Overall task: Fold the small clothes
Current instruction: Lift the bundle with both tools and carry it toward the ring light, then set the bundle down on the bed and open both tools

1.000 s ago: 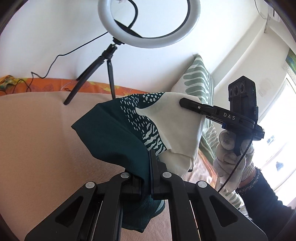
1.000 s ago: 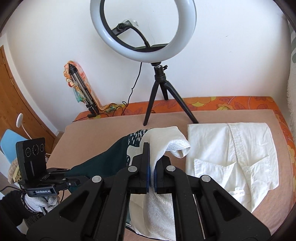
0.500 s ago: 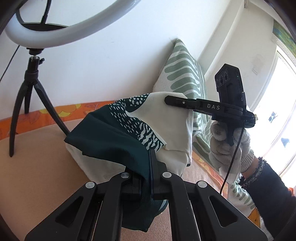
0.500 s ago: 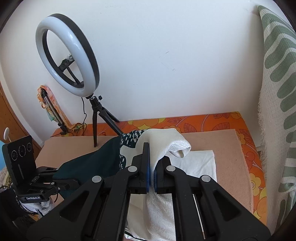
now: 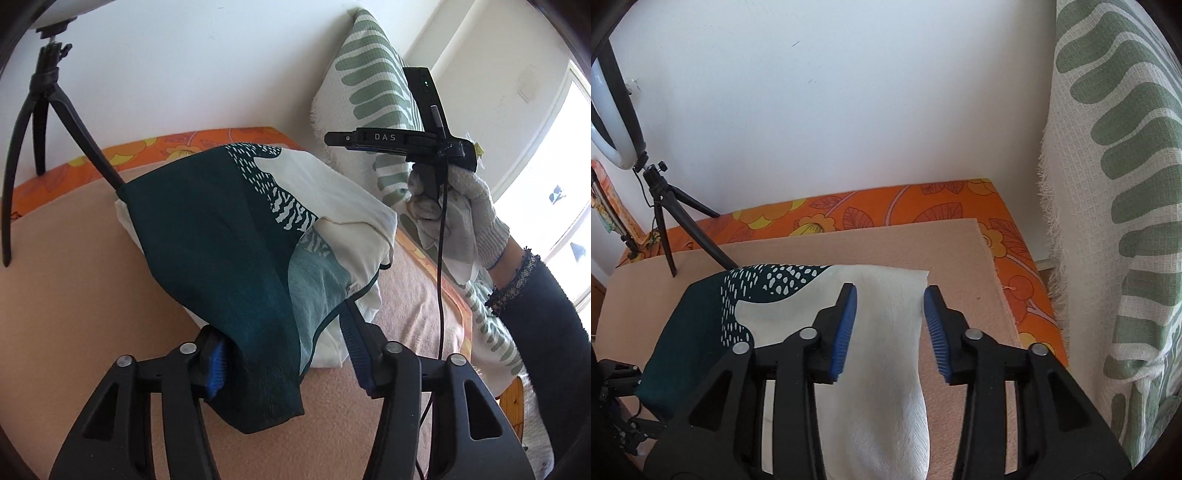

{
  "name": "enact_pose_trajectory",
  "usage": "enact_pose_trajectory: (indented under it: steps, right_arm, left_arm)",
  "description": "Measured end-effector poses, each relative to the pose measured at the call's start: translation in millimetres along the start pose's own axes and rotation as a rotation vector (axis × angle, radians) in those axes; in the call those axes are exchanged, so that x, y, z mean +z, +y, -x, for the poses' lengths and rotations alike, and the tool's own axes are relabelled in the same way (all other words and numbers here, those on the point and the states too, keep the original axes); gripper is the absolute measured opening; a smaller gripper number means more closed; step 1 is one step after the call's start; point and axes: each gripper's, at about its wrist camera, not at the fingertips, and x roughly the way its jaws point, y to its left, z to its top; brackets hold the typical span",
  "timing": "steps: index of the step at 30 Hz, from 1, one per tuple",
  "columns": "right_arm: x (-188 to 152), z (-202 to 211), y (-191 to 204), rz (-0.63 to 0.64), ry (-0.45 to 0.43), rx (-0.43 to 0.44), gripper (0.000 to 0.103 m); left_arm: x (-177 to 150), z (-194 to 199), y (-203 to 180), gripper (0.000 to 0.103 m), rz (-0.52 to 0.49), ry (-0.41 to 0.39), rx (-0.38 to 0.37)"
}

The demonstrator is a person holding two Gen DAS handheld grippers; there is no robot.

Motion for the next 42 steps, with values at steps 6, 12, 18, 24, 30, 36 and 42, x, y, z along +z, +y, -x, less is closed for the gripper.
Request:
enact_pose_trajectory:
  steps: [6,12,18,24,30,36,42]
  right_arm:
    - [-2.7,24.6,15.0,0.023,-0.086,0.003,0.050]
    - [-10.6,23.9,62.6,0.135,-0.074,0.041,0.050]
    - [-21.3,31.7,77.0,0.127,-0.075,0.057,0.050]
    - [-34.3,57.8,81.5,0.098,-0.078,0.031,0.058]
    - [-41.9,92.7,93.5,0.094,-0.100,0.012,0.059]
    - [-60.1,134.7,108.7,0.085,-0.139,-0.027,0.084]
    - [-82.8,174.7,124.5,0.095,-0.150,-0.085,0.090]
  left_arm:
    - [1.4,37.2,14.0,0.056,0.045,-0.095,0.044]
    - [7.1,40.4,24.6,0.056,0.046,-0.110,0.136]
    - [4.0,52.8,28.8,0.056,0.074,-0.156,0.179]
    - [-5.9,76.1,11.9,0.058,0.051,-0.155,0.193]
    - [-19.2,109.2,-12.9,0.068,0.018,-0.190,0.203]
    - [-43.6,141.9,-41.7,0.077,-0.023,-0.216,0.213]
    - [-70.5,173.5,-65.2,0.078,-0.069,-0.242,0.226]
